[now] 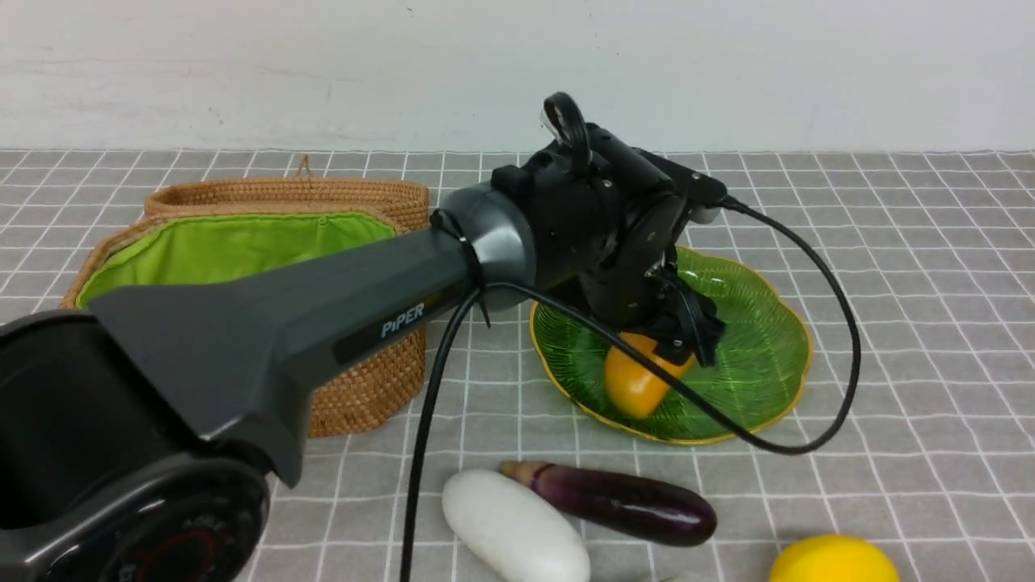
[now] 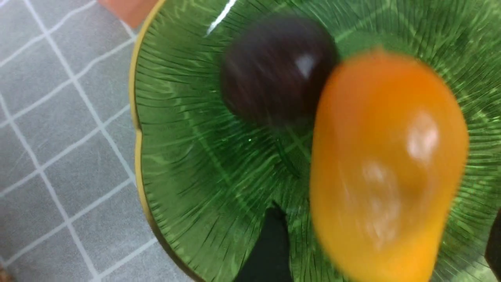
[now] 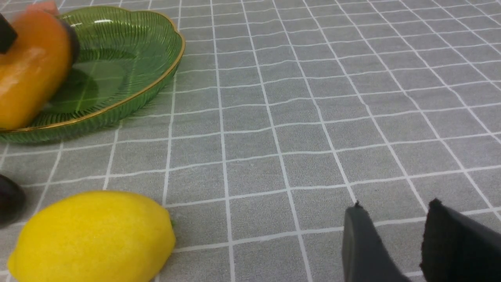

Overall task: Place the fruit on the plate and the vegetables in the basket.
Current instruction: Grab the mango with your left arm and place it on the right plate, then take a daikon with your right arm and place it on the basket on the left.

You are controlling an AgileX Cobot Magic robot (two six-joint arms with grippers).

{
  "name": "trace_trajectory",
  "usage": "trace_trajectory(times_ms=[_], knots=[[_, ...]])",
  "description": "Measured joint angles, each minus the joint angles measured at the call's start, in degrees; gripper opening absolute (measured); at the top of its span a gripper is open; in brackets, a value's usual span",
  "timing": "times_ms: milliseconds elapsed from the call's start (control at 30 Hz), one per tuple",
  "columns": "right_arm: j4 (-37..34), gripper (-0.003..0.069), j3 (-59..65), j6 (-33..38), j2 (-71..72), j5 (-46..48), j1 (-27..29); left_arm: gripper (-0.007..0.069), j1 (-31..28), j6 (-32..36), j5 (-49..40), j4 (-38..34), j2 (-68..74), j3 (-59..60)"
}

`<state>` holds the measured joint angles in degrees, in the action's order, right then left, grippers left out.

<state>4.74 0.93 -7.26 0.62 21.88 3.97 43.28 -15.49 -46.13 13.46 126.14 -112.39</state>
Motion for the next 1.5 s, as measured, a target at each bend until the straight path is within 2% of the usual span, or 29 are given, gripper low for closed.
trace_trajectory(times_ms=[133,233,267,367,533,567,600,800,1000,1033,1067,1200,1333,1500], knots=[[0.0,0.0241,0.0,0.0,0.0,0.0,0.0,0.0621,0.0,2.28,-5.34,0.07,-1.85,-0.12],[0.0,0.0241,0.0,0.0,0.0,0.0,0.0,0.0524,0.0,6.33,-14.01,0.21,-6.87,-1.63],[0.0,0.0241,0.0,0.0,0.0,0.0,0.0,0.0517,0.0,6.49,-15.09,0.26,-7.29,-1.95],[0.0,0.0241,0.0,0.0,0.0,0.0,0.0,0.0358,-0.05,7.91,-22.95,0.49,-15.89,-4.69],[0.0,0.0241,0.0,0.0,0.0,0.0,0.0,0.0043,-0.05,5.62,-24.57,0.5,-32.85,-4.32],[0.0,0.0241,0.0,0.0,0.0,0.0,0.0,0.0043,-0.05,5.62,-24.57,0.5,-33.54,-4.32],[0.0,0.0241,0.0,0.0,0.0,0.0,0.0,0.0001,-0.05,4.89,-24.57,0.5,-36.29,-3.52],[0.0,0.0241,0.0,0.0,0.0,0.0,0.0,-0.0013,-0.05,0.53,-24.57,0.58,-57.33,8.31],[0.0,0.0241,0.0,0.0,0.0,0.0,0.0,-0.0013,-0.05,-8.69,-24.29,0.52,-81.0,39.29],[0.0,0.0241,0.0,0.0,0.0,0.0,0.0,-0.0013,-0.05,-9.56,-24.15,0.52,-82.59,41.64],[0.0,0.0241,0.0,0.0,0.0,0.0,0.0,-0.0013,-0.05,-13.73,-22.06,0.52,-90.18,53.48],[0.0,0.0241,0.0,0.0,0.0,0.0,0.0,-0.0013,-0.05,-19.51,-17.34,-0.93,-101.6,70.47],[0.0,0.0241,0.0,0.0,0.0,0.0,0.0,-0.0013,-0.05,-22.59,-14.1,-2.26,-108.14,80.01],[0.0,0.0241,0.0,0.0,0.0,0.0,0.0,-0.0013,-0.05,-23.69,-10.75,-2.19,-111.51,83.5]])
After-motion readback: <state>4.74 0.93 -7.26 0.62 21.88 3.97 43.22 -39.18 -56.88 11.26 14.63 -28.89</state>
